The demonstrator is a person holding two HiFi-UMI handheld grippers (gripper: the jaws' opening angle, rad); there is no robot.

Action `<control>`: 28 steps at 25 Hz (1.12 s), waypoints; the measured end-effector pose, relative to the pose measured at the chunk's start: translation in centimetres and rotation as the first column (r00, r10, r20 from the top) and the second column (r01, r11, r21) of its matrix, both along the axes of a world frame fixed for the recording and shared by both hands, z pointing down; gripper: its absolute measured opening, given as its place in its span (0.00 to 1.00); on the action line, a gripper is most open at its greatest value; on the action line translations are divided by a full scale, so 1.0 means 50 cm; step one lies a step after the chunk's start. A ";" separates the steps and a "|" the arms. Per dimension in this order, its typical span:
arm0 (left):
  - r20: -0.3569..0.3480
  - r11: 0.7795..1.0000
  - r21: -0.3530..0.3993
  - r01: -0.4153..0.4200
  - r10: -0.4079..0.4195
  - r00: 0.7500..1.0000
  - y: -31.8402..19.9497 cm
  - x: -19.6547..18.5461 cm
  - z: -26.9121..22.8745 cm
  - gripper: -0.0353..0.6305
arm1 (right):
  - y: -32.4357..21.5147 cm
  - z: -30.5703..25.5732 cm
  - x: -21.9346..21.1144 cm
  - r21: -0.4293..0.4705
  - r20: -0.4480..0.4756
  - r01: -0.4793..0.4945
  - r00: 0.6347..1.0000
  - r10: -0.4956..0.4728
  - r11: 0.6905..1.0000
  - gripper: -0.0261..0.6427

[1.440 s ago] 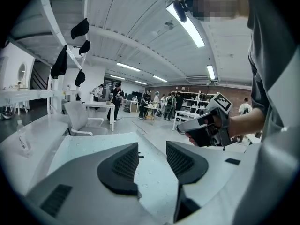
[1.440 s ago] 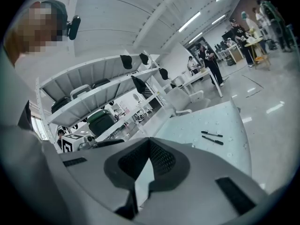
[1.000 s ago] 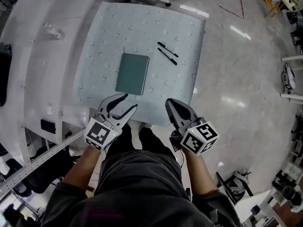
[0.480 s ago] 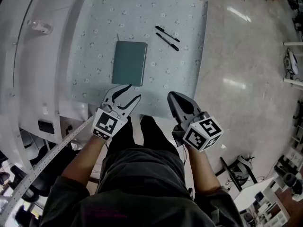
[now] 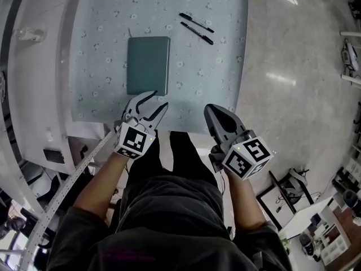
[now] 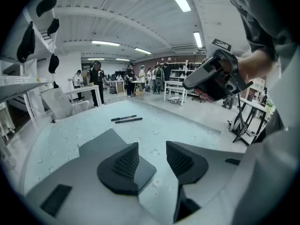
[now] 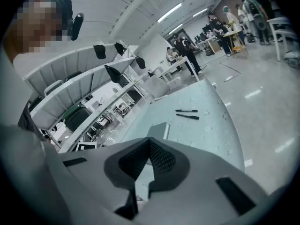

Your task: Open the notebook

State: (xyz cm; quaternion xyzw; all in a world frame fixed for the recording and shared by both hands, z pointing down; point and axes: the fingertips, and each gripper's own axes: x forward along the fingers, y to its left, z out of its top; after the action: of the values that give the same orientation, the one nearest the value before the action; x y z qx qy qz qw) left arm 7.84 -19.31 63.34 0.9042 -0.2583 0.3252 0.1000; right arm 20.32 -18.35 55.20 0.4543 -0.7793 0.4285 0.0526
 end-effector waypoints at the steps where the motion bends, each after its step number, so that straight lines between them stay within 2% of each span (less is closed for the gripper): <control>1: 0.009 1.000 0.011 -0.007 0.007 1.000 -0.004 0.003 0.008 0.33 | 0.003 0.008 0.004 -0.009 -0.002 -0.007 1.000 0.007 1.000 0.04; 15: 0.106 0.996 0.060 -0.063 0.057 0.993 -0.010 0.020 0.121 0.32 | 0.043 0.099 0.030 -0.097 0.000 -0.049 0.999 0.049 0.994 0.04; 23: 0.191 0.987 0.140 -0.079 0.051 0.980 -0.011 0.014 0.166 0.32 | 0.068 0.141 0.035 -0.136 0.013 -0.052 0.998 0.054 0.989 0.04; 28: 0.258 0.974 0.187 -0.132 0.081 0.963 -0.006 0.016 0.175 0.32 | 0.077 0.153 0.040 -0.149 0.016 -0.056 0.998 0.059 0.987 0.04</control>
State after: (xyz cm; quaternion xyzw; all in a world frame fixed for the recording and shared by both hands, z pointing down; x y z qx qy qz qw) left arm 8.63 -19.63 72.07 0.8744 -0.2514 0.4128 -0.0433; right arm 22.30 -14.51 62.85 0.4670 -0.7323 0.4911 0.0661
